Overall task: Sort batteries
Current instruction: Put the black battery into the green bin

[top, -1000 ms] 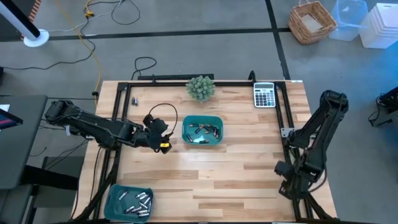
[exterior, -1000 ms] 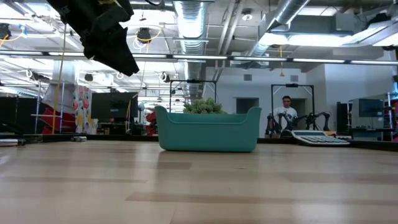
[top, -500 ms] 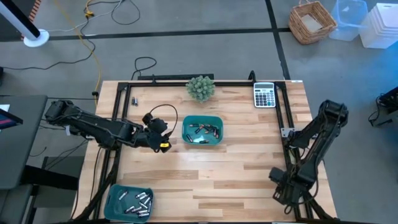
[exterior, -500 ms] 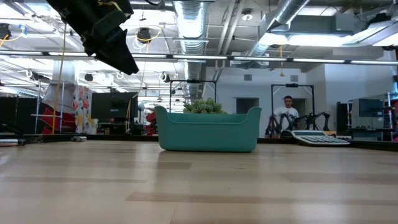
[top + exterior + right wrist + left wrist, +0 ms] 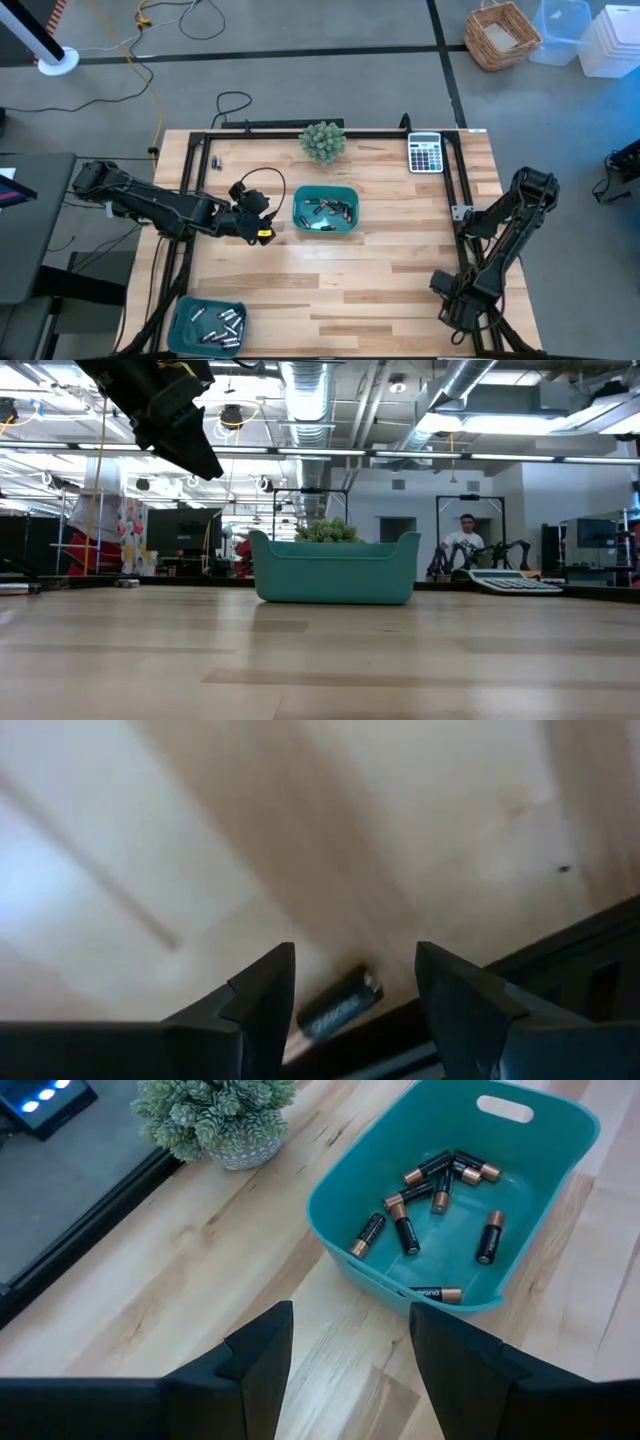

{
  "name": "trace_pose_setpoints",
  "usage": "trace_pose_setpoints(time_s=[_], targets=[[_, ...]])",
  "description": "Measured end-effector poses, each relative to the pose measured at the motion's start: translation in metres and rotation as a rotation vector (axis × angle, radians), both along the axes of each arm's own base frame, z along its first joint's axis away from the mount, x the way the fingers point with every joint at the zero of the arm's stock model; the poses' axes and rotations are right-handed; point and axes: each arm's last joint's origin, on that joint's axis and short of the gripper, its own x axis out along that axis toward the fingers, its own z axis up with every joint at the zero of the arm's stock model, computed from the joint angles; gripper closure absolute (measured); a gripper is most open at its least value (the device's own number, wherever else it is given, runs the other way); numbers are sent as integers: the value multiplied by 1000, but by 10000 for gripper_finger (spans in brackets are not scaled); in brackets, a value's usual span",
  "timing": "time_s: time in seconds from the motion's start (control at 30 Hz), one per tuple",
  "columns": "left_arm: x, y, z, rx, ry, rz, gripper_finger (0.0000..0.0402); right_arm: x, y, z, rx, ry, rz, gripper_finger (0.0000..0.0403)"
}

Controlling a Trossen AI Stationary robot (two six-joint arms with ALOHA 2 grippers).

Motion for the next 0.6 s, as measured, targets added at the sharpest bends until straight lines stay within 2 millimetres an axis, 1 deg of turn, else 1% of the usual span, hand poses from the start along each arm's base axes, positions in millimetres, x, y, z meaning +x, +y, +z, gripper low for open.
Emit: trace_pose_setpoints(time_s=[0.17,0.27,0.47,0.6], targets=[[0,0,0,-4,-4,3,205,2,7,7,78,-1,155,177],[0,0,0,-4,-4,4,205,1,7,8,84,4,203,176],[0,0,0,-3,-2,2,205,1,6,7,81,6,206,154],[0,0,0,-1,0,0,205,0,6,7,63,10,145,144]])
